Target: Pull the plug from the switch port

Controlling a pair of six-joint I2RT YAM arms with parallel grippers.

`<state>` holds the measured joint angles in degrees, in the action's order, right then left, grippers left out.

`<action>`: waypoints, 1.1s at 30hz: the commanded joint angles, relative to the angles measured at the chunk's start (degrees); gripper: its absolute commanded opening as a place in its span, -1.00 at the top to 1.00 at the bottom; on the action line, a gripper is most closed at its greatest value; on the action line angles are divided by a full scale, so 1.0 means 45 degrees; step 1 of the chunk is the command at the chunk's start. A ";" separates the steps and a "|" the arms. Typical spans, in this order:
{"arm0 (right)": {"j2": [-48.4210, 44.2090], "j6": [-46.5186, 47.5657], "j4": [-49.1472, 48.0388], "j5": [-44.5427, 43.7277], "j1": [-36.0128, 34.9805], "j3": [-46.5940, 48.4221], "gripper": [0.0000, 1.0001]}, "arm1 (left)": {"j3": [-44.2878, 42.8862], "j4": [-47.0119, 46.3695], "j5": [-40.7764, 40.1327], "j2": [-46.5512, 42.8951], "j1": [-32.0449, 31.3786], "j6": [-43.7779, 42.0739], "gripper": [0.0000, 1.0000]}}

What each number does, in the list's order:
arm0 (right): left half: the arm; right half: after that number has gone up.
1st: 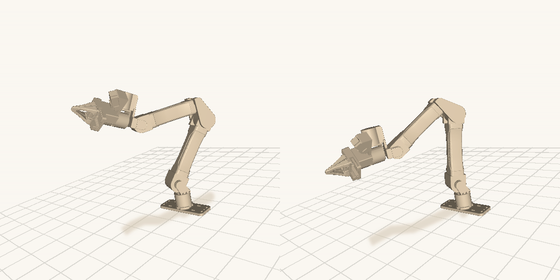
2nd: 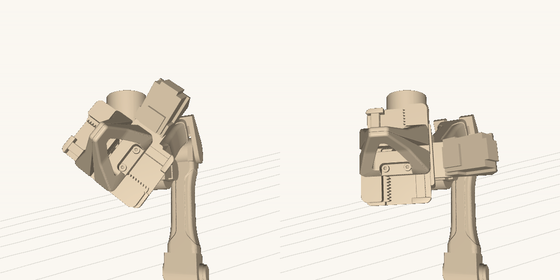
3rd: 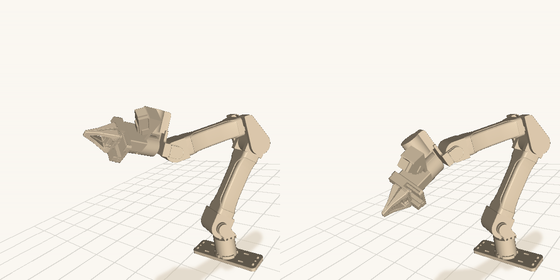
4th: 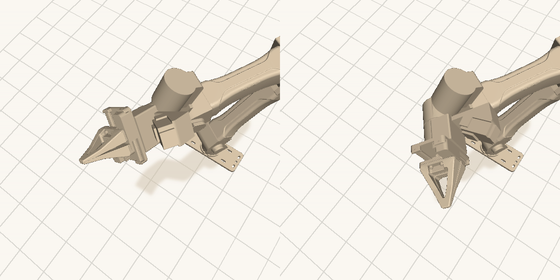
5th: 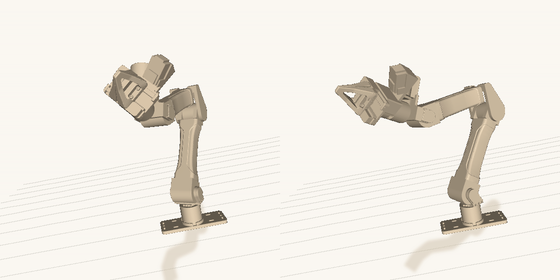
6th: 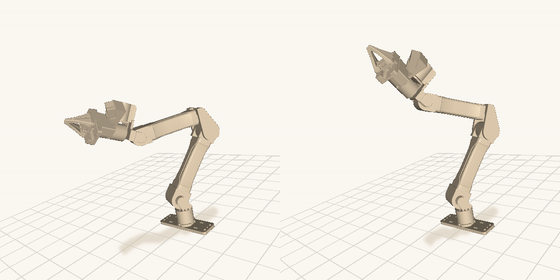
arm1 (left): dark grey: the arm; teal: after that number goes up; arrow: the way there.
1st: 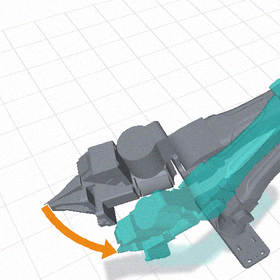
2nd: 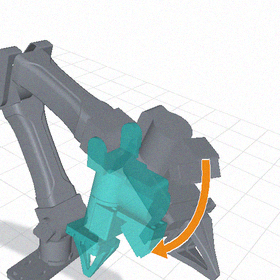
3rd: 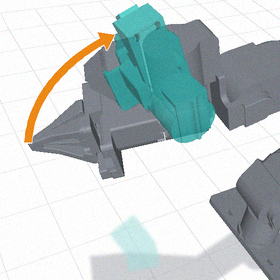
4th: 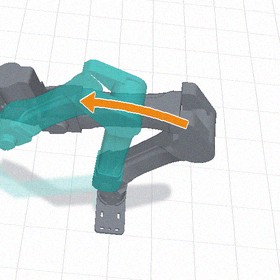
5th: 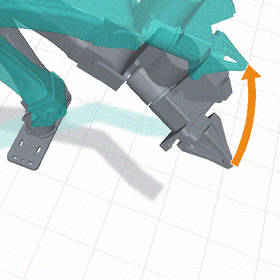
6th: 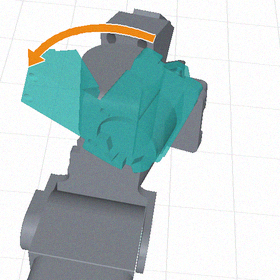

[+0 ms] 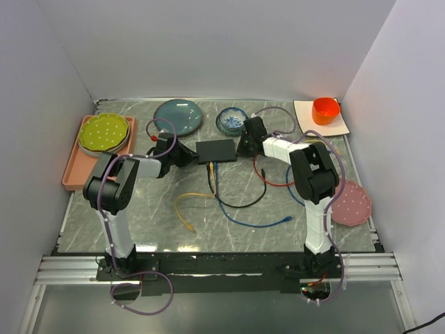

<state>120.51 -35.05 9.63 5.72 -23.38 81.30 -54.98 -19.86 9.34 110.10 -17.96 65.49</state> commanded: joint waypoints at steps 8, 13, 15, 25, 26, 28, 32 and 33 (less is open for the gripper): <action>-0.1798 0.0152 -0.0401 0.0078 -0.1425 -0.2244 0.84 | 0.1767 -0.0119 0.0463 -0.1458 -0.1459 0.0055 0.68; -0.2813 0.0094 -0.0538 -0.0176 -0.1991 -0.3725 0.84 | 0.3034 0.0135 0.0385 -0.2822 -0.1693 0.0055 0.67; -0.3261 -0.0004 -0.0752 -0.0254 -0.2090 -0.4255 0.85 | 0.3640 0.0174 0.0268 -0.3332 -0.1713 0.0055 0.64; -0.4610 -0.0278 0.0495 -0.1753 -0.2208 -0.4728 0.85 | 0.4193 0.1869 -0.1623 -0.6086 -0.1635 -0.0334 0.61; -0.4844 -0.0278 0.0652 -0.2029 -0.2188 -0.4687 0.84 | 0.3959 0.2202 -0.1840 -0.6243 -0.1635 -0.0645 0.60; -0.5624 -0.0181 0.1082 -0.2537 -0.2169 -0.4610 0.67 | 0.3411 0.3140 -0.2037 -0.6769 -0.1635 -0.0823 0.43; -0.6951 -0.0005 0.1066 -0.2525 -0.2188 -0.4822 0.33 | 0.3155 0.3301 -0.2995 -0.7572 -0.1635 -0.1097 -0.02; -0.7149 0.0073 0.0735 -0.2075 -0.2169 -0.5036 0.31 | 0.3252 0.3029 -0.2743 -0.7612 -0.1635 -0.1136 0.00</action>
<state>95.18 -35.24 13.96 -3.90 -32.86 58.43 -38.46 -6.35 -0.40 79.66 -25.10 62.43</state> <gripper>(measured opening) 0.321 0.492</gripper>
